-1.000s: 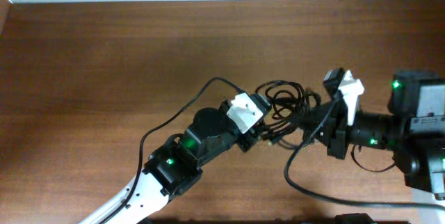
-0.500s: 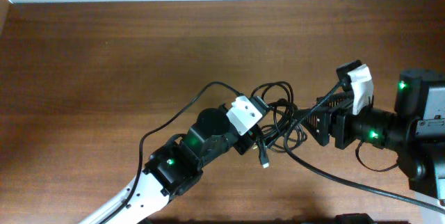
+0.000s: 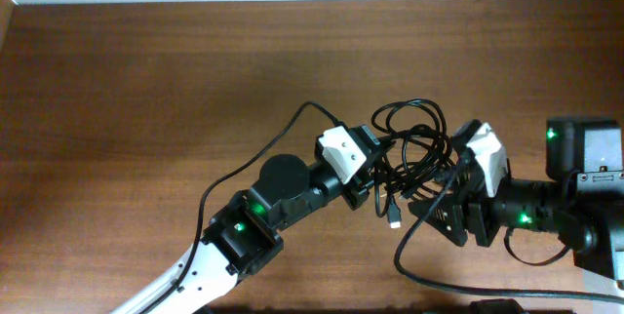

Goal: Untangle cables

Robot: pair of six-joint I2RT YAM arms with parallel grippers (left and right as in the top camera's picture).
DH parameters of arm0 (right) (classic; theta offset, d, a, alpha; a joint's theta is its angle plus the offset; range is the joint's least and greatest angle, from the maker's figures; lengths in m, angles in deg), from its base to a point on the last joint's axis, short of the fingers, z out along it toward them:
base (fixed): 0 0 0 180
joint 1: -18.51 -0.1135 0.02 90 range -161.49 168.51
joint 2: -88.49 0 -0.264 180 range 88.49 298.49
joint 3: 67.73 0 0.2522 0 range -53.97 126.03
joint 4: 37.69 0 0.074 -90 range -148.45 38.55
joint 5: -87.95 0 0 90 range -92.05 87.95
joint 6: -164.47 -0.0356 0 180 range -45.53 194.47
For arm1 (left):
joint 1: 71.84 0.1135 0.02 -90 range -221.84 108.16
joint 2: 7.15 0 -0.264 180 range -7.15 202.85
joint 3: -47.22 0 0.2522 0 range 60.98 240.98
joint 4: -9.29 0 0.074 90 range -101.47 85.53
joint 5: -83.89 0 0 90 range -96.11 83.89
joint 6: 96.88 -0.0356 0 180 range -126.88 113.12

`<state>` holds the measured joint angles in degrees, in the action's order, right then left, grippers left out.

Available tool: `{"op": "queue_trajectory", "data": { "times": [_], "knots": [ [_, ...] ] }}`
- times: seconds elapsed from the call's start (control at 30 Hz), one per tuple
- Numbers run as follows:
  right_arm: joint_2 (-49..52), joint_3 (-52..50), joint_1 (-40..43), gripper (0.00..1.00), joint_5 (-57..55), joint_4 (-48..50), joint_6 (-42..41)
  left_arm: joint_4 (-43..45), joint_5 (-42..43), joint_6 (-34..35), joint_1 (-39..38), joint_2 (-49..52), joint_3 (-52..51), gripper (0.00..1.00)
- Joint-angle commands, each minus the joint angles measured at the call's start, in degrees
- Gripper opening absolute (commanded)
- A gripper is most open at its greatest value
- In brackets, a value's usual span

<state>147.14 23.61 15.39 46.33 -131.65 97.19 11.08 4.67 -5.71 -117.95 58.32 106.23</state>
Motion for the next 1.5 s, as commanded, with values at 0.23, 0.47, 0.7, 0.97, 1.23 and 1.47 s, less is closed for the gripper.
{"op": "queue_trajectory", "data": {
  "times": [0.23,0.47,0.7,0.97,1.23,1.47],
  "knots": [
    [-0.3,0.6,-0.3,0.13,-4.5,-8.3,0.8,-22.5,-25.9,1.2,-0.1,-0.7,0.6,0.0],
    [9.3,0.6,-0.3,0.99,-18.3,-8.8,0.9,-21.5,-8.2,0.7,-0.1,-0.7,0.6,0.0],
    [12.9,0.6,-0.2,0.99,-21.7,-7.5,-2.0,-21.7,-15.7,1.1,-0.1,-1.0,0.6,0.0],
    [8.7,0.6,-0.2,0.99,-45.0,4.8,-26.4,-21.2,-25.6,5.2,-0.1,-5.0,0.7,0.0],
    [12.0,0.6,-0.2,0.99,-45.0,4.4,-26.4,-22.1,-25.6,5.2,-0.1,-5.0,0.6,0.0],
    [12.0,0.6,-0.2,0.99,-45.0,4.4,-26.4,-22.1,-25.6,5.2,-0.1,-5.0,0.6,0.0]
  ]
}}
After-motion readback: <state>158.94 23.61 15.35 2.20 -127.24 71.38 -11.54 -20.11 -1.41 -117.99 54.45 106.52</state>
